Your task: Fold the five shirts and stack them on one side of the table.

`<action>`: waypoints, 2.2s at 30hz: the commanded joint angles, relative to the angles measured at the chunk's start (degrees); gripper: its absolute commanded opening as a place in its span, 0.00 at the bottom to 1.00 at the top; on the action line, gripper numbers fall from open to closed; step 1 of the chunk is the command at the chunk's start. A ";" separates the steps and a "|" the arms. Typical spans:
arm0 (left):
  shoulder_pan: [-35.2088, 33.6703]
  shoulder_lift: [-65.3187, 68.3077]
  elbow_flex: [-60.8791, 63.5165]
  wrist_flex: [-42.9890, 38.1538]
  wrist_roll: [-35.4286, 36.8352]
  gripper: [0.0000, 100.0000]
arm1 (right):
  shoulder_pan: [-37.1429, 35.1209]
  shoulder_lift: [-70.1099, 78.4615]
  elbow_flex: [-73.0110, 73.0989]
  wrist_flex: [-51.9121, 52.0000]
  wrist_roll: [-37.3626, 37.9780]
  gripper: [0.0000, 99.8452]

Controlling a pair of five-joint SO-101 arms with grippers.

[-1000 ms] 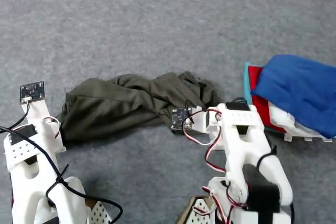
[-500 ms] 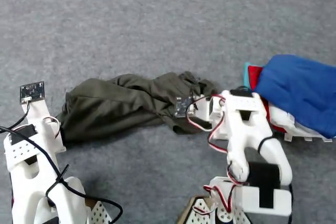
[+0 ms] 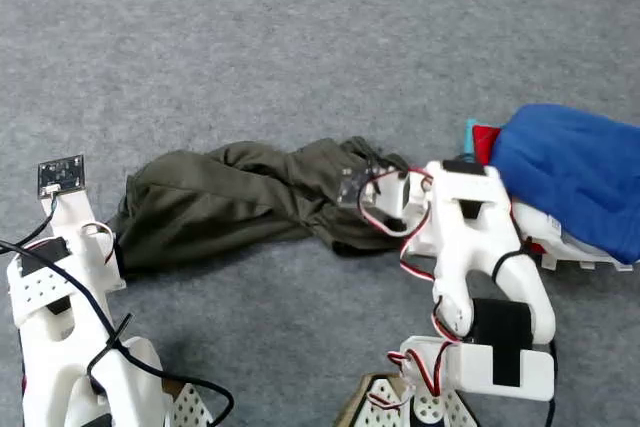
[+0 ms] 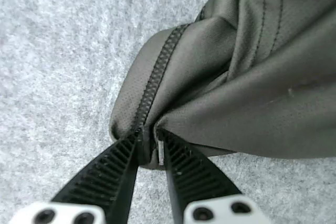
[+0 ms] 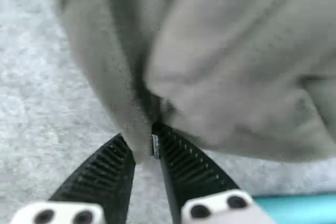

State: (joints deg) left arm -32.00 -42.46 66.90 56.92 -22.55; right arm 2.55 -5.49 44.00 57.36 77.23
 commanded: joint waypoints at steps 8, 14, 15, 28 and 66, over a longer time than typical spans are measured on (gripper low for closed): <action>-1.41 -0.92 -8.44 9.58 11.34 0.31 | -9.54 -0.13 -12.44 1.76 -23.38 0.00; -1.76 -0.40 -26.64 26.64 9.05 0.36 | -8.57 -3.03 -5.14 1.93 -24.18 0.00; -1.67 -0.31 -30.33 28.66 9.23 0.36 | -7.96 -4.26 -3.82 1.85 -24.18 0.00; 19.60 23.25 -52.75 25.67 31.82 0.36 | 6.99 -25.10 7.34 1.85 -16.79 0.00; 18.81 82.42 -108.92 43.87 50.55 0.25 | 4.70 -29.67 22.99 -13.71 -16.70 0.00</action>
State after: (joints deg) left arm -11.16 41.05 -39.38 100.09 25.01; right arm 7.82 -33.54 66.86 44.53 59.91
